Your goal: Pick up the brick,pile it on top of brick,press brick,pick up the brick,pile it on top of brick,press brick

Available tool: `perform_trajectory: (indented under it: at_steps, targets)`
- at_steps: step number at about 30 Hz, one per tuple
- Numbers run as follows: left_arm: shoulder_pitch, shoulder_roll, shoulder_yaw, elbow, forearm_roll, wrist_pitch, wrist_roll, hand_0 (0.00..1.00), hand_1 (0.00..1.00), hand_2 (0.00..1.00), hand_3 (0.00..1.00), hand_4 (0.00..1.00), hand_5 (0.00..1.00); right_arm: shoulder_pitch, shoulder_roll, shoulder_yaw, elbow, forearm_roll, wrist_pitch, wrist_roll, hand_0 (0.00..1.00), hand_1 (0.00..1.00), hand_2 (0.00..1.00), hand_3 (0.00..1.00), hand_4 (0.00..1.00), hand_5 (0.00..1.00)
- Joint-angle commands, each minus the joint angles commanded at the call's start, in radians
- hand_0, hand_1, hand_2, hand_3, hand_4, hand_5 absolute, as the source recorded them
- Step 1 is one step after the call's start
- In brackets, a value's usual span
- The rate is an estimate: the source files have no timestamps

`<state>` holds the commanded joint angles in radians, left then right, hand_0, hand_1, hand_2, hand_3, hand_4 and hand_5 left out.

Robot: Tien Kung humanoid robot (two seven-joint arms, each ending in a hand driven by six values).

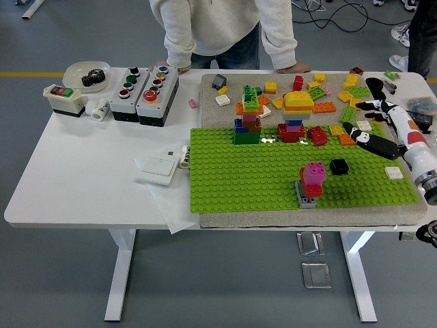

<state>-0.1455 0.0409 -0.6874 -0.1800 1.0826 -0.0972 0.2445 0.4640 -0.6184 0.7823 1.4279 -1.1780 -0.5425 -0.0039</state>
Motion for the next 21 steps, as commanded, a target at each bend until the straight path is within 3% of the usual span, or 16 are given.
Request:
perform_trajectory:
  at_steps: [1, 2, 7, 8, 12, 13, 14, 21]
  targets:
    - [0.001, 0.000, -0.002, 0.000, 0.001, 0.000, 0.000, 0.792, 0.698, 0.592, 0.533, 0.523, 0.509, -0.002, 0.002, 0.004, -0.002, 0.037, 0.008, 0.012, 0.799, 0.750, 0.789, 0.764, 0.849, 0.538]
    - [0.002, 0.000, -0.003, 0.000, 0.002, 0.000, 0.000, 0.792, 0.697, 0.592, 0.533, 0.523, 0.509, -0.004, 0.003, 0.007, -0.002, 0.071, 0.012, 0.018, 0.822, 0.782, 0.810, 0.845, 0.963, 0.822]
    - [0.007, -0.001, -0.003, 0.000, 0.008, 0.000, 0.001, 0.792, 0.697, 0.592, 0.533, 0.523, 0.509, -0.021, 0.015, 0.036, -0.014, 0.227, 0.062, 0.060, 0.822, 0.782, 0.810, 0.845, 0.963, 0.822]
    - [0.007, -0.001, -0.003, 0.000, 0.008, 0.000, 0.001, 0.793, 0.699, 0.592, 0.533, 0.523, 0.509, -0.022, 0.016, 0.037, -0.015, 0.233, 0.064, 0.062, 0.899, 0.823, 0.860, 0.921, 0.998, 0.966]
    - [0.010, -0.002, -0.004, 0.000, 0.015, -0.001, 0.002, 0.793, 0.699, 0.592, 0.533, 0.523, 0.509, -0.037, 0.023, 0.058, -0.025, 0.211, 0.152, 0.018, 0.899, 0.823, 0.860, 0.921, 0.998, 0.966]
    - [0.010, -0.003, -0.004, 0.000, 0.015, -0.001, 0.002, 0.793, 0.699, 0.592, 0.533, 0.523, 0.509, -0.037, 0.023, 0.058, -0.025, 0.207, 0.159, 0.015, 0.899, 0.823, 0.860, 0.921, 0.998, 0.966]
    - [0.010, -0.003, -0.004, 0.000, 0.017, -0.001, 0.002, 0.792, 0.705, 0.592, 0.533, 0.523, 0.509, -0.040, 0.024, 0.061, -0.027, 0.194, 0.170, 0.010, 0.968, 0.889, 0.911, 0.998, 0.998, 0.998]
    - [0.013, -0.003, 0.000, 0.000, 0.022, -0.002, 0.002, 0.792, 0.705, 0.593, 0.533, 0.523, 0.509, -0.044, 0.029, 0.077, -0.038, 0.128, 0.211, 0.008, 0.998, 0.917, 0.952, 0.998, 0.998, 0.998]
